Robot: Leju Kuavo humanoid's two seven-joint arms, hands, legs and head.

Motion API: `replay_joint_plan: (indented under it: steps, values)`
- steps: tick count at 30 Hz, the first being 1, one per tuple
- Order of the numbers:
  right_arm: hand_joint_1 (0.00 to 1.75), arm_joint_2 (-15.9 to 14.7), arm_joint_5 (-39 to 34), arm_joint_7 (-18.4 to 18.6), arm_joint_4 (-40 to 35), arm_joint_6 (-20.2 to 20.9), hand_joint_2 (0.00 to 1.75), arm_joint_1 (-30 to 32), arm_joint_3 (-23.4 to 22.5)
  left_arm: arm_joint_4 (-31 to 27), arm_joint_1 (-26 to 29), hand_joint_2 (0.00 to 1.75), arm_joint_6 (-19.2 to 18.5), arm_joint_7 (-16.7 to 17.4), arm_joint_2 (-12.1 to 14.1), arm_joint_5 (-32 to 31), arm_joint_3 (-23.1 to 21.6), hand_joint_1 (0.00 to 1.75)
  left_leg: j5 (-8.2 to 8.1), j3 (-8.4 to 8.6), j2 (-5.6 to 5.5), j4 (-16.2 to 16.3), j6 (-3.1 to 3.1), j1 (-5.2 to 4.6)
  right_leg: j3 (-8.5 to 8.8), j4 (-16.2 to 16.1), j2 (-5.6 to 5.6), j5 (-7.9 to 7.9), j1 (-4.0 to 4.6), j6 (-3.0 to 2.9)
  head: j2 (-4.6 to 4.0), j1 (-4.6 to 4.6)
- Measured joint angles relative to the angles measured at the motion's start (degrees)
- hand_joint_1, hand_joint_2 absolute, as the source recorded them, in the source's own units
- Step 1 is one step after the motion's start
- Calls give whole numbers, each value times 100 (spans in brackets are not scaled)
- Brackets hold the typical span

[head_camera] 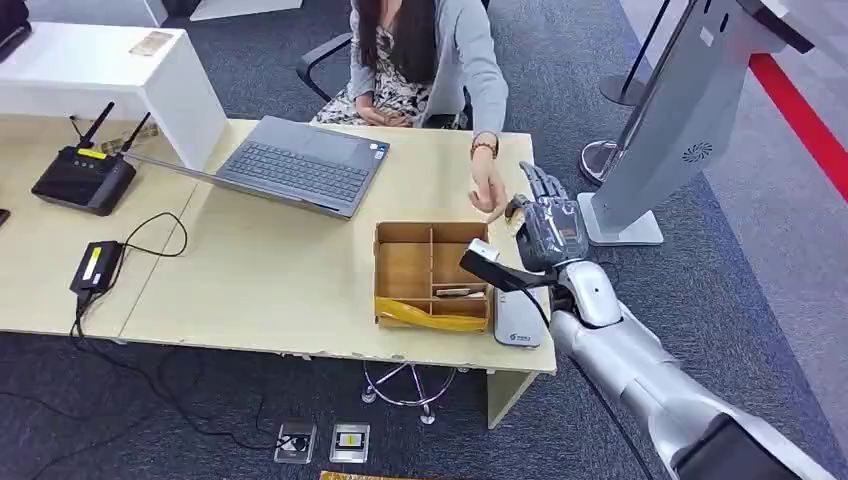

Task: Pass the card to the sensor for recognition and then transmit it.

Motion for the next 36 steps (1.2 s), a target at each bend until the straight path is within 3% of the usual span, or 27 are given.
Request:
replay_joint_plan:
  steps: [6, 13, 20, 29, 36]
  values:
    - [175, -15, -76, 77, 0, -28, 175, 60, -7, 0, 0, 0, -9, -9, 0, -9, 0, 0, 0, 4, 0, 1, 0, 0, -2, -1, 2, 0, 0, 0, 2, -2]
    - [175, -319, -365, 197, -140, -50, 175, 303, -123, 0, 7, 0, 4, -37, 2, 85, 0, 0, -1, 2, 0, 1, 1, -1, -1, -2, -1, 0, 0, 0, 0, 0]
    - [175, -573, -678, 77, -254, -50, 175, 547, -262, 0, 10, 0, 9, 79, 2, 98, 0, 0, -2, 2, 4, 1, 0, -1, -1, -2, 0, 0, -1, 0, 0, -2]
    - [175, -597, -778, -188, -361, -77, 175, 621, -258, 0, 9, 0, 122, 4, 0, 166, 0, 0, -1, -1, 3, 0, -1, 3, 1, 0, 0, 0, 3, 0, 0, 0]
    - [175, -440, -997, -498, -284, -39, 175, 672, -181, 0, 7, 0, 162, -15, 0, 166, 0, 0, -1, -1, 3, 0, 0, 2, -1, -1, 0, 0, 2, 0, 0, -2]
